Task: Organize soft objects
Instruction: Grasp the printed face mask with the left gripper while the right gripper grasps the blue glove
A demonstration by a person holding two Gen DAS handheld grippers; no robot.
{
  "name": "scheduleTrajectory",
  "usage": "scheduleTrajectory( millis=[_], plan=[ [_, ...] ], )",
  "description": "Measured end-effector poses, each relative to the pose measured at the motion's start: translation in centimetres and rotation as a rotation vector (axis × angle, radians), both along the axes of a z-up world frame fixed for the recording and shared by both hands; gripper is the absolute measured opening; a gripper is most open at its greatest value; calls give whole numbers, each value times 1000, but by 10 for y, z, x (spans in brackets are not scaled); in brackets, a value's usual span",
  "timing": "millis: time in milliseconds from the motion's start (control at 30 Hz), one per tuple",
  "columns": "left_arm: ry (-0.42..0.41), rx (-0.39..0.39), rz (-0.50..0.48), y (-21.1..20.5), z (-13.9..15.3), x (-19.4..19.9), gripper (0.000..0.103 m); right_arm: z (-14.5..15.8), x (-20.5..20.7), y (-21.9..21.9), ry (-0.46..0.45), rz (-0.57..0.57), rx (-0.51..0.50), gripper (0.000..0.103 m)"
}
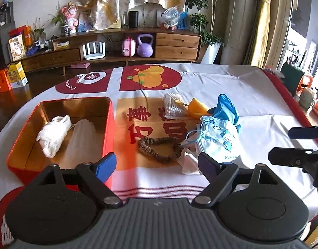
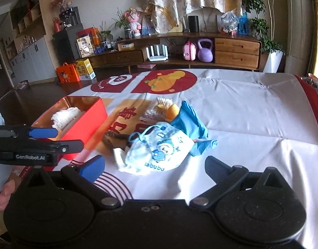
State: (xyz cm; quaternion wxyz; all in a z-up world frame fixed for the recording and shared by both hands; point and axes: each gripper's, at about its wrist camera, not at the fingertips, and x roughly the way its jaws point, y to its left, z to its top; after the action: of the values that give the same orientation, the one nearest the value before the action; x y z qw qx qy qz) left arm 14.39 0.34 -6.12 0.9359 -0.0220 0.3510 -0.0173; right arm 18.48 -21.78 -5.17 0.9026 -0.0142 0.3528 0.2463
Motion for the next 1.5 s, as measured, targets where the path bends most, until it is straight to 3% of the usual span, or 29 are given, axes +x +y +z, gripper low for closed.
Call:
scheduleTrajectory(
  millis=[333, 700, 967, 1300, 1500],
  plan=[
    [40, 51, -27, -13, -24, 39, 86, -16, 34, -6, 21, -34, -32, 100],
    [21, -45, -163, -39, -23, 51, 86, -20, 89, -8, 8, -68, -69, 94],
    [52, -32, -266, -72, -39, 71, 86, -32, 113, 6, 12, -30, -116, 84],
    [29, 171, -427, -113, -63, 76, 86, -39, 127, 17, 21, 8, -129, 82],
    [22, 175, -395, -110, -69, 81, 86, -44, 134, 23, 28, 9, -133, 73]
  ],
)
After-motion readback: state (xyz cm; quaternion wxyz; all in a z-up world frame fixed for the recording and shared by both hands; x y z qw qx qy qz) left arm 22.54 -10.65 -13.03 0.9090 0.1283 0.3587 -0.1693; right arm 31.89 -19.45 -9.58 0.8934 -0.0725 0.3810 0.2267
